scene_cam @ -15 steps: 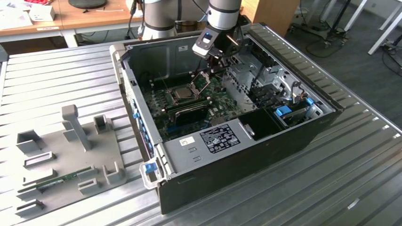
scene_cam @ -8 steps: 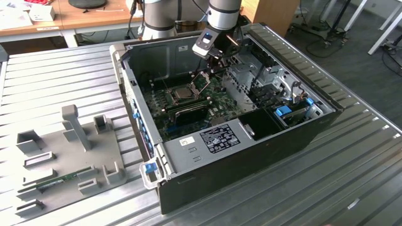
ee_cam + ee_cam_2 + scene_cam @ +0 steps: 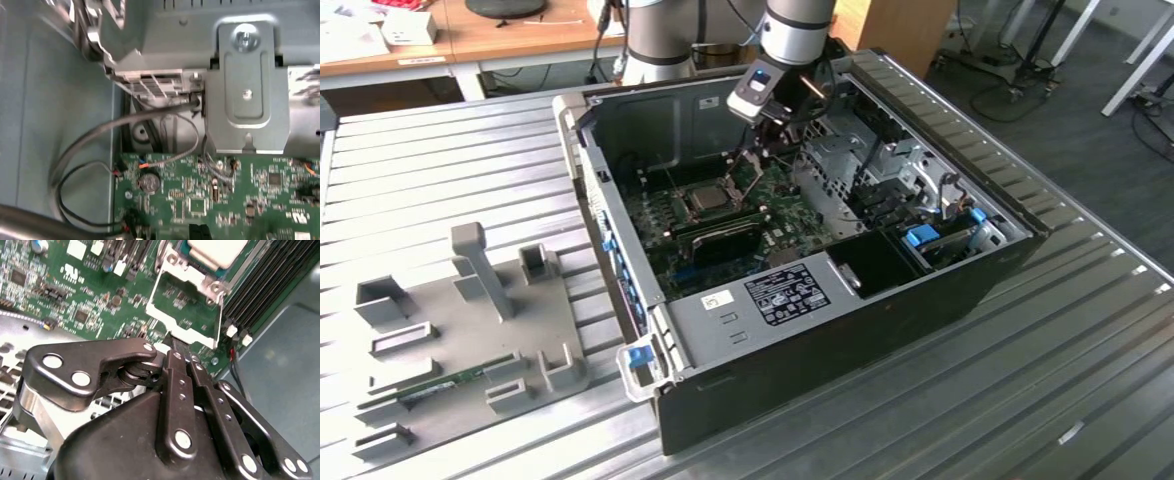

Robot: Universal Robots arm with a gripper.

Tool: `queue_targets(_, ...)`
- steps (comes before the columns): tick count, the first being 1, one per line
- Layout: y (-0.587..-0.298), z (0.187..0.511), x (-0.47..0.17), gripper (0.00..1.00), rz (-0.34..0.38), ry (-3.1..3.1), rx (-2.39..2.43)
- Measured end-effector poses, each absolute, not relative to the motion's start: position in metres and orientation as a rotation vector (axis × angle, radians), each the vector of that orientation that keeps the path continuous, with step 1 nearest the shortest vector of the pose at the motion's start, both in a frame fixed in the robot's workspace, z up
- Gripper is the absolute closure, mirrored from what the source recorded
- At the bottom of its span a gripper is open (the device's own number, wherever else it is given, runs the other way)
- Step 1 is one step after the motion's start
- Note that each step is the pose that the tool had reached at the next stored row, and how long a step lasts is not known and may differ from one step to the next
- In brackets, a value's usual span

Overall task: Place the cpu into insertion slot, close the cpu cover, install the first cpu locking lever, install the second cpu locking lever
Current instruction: 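Close the cpu cover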

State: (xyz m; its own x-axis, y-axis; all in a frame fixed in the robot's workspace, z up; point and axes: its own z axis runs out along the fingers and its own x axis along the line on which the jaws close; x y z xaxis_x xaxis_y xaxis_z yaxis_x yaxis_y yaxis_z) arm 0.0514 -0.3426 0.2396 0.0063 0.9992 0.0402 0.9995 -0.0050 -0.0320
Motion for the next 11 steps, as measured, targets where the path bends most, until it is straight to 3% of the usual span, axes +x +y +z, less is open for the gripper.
queue_targets(11,-0.3426,0.239,0.0497,0.9,0.002,-2.175,-2.187)
